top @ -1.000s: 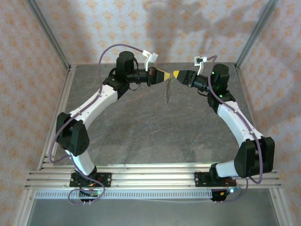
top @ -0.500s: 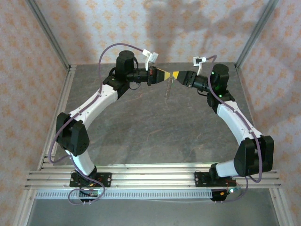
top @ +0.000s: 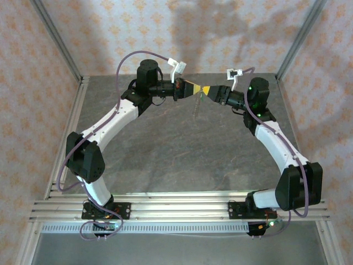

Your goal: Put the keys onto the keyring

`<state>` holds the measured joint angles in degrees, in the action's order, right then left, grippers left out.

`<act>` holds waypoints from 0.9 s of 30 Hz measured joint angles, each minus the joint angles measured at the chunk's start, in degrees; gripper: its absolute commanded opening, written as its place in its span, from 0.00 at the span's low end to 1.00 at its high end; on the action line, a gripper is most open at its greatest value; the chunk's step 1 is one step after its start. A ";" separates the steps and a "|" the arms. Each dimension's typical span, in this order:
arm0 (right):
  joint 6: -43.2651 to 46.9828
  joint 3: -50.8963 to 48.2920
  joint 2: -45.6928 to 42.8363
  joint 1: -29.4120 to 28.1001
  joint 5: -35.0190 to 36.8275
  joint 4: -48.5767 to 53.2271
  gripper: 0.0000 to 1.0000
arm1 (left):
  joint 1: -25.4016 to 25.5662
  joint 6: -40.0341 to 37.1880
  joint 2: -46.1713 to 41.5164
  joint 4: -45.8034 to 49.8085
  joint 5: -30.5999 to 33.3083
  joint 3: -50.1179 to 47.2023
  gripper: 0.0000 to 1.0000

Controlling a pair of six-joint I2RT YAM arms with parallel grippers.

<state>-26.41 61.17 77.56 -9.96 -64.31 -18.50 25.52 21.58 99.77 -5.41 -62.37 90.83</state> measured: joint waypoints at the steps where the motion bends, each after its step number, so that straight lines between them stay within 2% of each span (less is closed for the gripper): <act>1: 0.00 0.00 -0.07 -0.02 0.00 0.00 0.34 | 0.00 0.00 0.00 0.00 -0.02 0.02 0.00; 7: 0.00 0.00 -0.09 -0.63 0.22 0.00 0.32 | 0.00 0.00 0.00 0.00 0.00 0.11 0.00; 12: -0.02 -0.02 -0.07 -1.29 0.79 0.00 0.23 | 0.00 0.00 0.00 0.02 0.02 0.11 0.00; 16: 0.04 -0.02 0.07 -2.12 1.75 -0.02 0.21 | -0.07 0.00 0.00 0.04 0.04 0.11 0.00; 23: 0.50 0.00 0.94 -2.82 2.82 0.50 0.22 | -0.17 0.02 0.00 0.52 0.63 0.09 0.00; 27: 1.33 0.02 0.85 -2.89 3.26 1.68 0.28 | -0.15 0.04 -0.02 0.37 1.36 -0.04 0.00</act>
<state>-25.08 61.19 78.41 -12.84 -61.06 -16.82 25.36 21.63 99.74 -5.04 -61.01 90.78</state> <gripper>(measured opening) 0.253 0.042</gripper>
